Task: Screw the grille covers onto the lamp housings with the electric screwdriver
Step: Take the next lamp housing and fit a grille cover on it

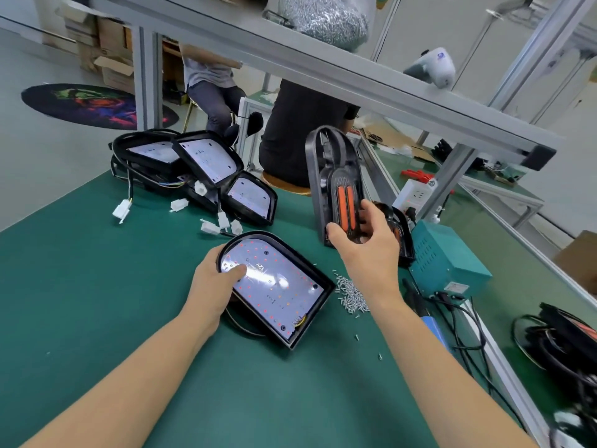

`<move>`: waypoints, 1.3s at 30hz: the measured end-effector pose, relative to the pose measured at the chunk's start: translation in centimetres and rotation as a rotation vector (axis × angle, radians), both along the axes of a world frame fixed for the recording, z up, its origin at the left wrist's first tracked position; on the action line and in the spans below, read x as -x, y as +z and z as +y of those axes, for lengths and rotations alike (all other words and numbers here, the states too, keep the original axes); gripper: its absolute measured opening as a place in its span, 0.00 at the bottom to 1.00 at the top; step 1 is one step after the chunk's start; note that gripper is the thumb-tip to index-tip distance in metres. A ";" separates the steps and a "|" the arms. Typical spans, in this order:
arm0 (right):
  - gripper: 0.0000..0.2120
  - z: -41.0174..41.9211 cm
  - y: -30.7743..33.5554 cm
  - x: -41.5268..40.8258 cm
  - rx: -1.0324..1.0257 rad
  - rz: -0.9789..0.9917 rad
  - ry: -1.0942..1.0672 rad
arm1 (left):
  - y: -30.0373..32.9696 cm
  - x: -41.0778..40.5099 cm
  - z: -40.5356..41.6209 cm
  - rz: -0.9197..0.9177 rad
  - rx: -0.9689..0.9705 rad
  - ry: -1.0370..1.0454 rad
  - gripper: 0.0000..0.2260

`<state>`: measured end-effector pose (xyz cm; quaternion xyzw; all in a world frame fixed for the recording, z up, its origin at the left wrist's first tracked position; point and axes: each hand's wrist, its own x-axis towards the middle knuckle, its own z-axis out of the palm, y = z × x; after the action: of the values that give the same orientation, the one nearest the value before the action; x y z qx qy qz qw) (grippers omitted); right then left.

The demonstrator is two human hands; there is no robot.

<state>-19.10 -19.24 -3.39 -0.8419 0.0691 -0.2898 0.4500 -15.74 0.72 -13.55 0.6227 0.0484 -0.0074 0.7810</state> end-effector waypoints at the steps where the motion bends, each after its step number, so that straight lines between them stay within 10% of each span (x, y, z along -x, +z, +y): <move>1: 0.33 0.0 0.0 0.9 -0.011 -0.008 -0.010 | -0.1 0.0 0.1 0.004 0.004 -0.006 0.13; 7: 0.31 -1.1 -0.2 4.9 -0.060 -0.007 -0.096 | 0.1 -0.3 0.3 0.053 0.063 -0.025 0.04; 39: 0.34 5.2 -6.7 10.8 0.592 0.241 0.014 | 2.0 2.7 1.7 0.206 0.163 -0.320 0.23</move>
<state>-29.94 -14.03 -10.06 -0.9650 0.0290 -0.1923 0.1762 -18.42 2.46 -11.54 0.5530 0.0275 -0.1988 0.8086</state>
